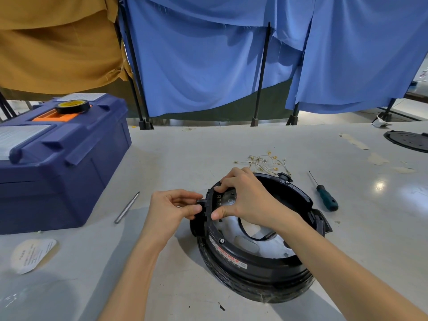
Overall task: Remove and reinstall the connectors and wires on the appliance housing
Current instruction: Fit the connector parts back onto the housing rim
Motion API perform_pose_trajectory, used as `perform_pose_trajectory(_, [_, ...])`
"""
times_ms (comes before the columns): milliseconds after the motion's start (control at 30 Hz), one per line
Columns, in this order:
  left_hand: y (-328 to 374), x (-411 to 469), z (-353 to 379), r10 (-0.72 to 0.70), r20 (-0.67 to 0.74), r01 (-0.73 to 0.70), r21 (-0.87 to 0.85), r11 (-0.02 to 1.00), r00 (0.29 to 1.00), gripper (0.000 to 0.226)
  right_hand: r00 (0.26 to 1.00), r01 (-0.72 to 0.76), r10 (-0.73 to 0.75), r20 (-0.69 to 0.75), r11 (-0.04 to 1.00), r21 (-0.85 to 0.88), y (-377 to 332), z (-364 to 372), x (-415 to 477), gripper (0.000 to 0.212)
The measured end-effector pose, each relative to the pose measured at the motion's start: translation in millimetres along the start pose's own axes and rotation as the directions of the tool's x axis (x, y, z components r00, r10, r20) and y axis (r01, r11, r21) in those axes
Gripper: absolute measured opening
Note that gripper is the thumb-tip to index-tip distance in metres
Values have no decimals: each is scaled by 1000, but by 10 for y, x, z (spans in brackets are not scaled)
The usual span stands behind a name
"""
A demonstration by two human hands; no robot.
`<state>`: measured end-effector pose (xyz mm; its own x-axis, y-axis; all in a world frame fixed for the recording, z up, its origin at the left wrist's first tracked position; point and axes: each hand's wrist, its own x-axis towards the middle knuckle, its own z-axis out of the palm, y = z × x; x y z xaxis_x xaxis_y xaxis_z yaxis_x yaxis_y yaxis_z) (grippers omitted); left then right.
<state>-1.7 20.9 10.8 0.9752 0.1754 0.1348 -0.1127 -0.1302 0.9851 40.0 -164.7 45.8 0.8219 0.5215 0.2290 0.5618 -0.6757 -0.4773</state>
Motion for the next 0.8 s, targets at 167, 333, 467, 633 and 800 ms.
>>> perform_pose_trajectory(167, [-46,20,-8,-5,-32,7,36,999,999,31,1000,0,0,6,1000,10,-1,-8,-9,74])
perform_pose_trajectory(333, [-20,12,17,11,-10,-10,97,995,1000,20,1000,0,0,7,1000,7,-6,-12,-14,74])
perform_pose_trajectory(467, [30,-17,-11,22,16,-23,70,997,1000,27,1000,-1,1,3,1000,9,-10,-13,-13,74])
perform_pose_trajectory(633, [80,-41,3,34,-65,-24,154,988,997,26,1000,-9,9,17,1000,-17,-28,-10,-25,78])
perform_pose_trajectory(800, [115,-67,2,19,-64,-7,180,984,998,28,1000,-20,20,4,1000,3,-42,-5,-18,70])
